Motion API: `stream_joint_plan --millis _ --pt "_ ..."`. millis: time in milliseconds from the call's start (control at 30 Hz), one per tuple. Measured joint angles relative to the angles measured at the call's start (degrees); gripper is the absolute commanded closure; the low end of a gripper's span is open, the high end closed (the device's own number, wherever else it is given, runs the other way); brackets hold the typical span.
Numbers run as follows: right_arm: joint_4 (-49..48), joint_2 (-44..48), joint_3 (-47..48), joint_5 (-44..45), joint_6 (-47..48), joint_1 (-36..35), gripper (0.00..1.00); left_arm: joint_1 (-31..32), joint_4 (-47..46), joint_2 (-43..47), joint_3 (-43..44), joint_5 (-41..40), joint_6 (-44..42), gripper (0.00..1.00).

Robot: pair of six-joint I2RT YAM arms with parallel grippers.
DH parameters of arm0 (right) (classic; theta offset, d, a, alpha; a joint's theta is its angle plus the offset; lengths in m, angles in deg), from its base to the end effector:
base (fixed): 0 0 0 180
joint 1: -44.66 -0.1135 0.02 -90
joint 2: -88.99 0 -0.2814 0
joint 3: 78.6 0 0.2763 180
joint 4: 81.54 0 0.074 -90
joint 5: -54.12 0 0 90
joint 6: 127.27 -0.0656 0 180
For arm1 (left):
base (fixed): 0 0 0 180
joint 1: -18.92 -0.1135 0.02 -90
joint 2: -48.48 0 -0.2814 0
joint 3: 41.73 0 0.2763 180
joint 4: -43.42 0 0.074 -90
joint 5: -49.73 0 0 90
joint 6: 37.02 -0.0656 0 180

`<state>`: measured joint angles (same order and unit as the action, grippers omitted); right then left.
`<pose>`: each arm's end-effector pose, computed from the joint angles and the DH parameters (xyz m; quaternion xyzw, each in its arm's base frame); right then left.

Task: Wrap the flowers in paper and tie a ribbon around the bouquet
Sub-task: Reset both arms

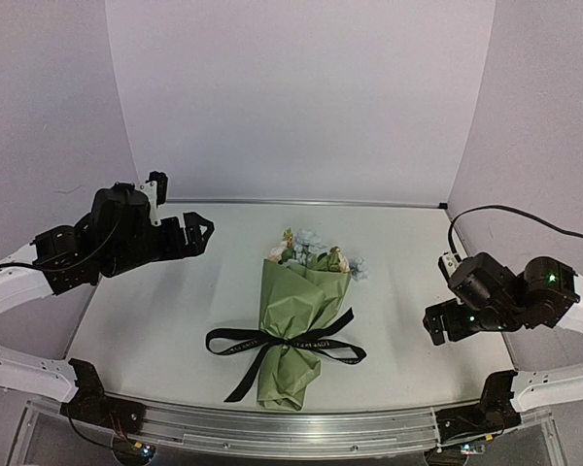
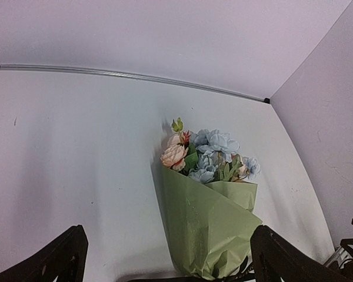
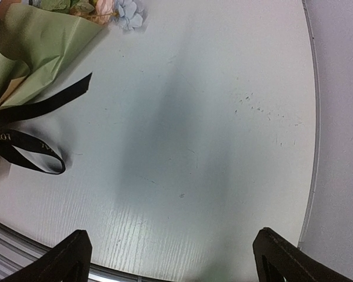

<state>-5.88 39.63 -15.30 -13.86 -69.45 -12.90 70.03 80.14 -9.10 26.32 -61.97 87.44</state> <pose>0.1113 0.1292 0.2749 -0.1636 0.9389 0.0379 0.3006 0.1833 -0.1886 0.3416 0.0224 0.8396 -0.2350 0.4892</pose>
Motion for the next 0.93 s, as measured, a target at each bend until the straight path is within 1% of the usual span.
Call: stream_joint_plan --millis 933 --pt "0.07 -1.34 0.01 1.48 0.58 0.0 0.02 0.0 -0.49 1.11 -0.13 0.58 0.0 0.0"
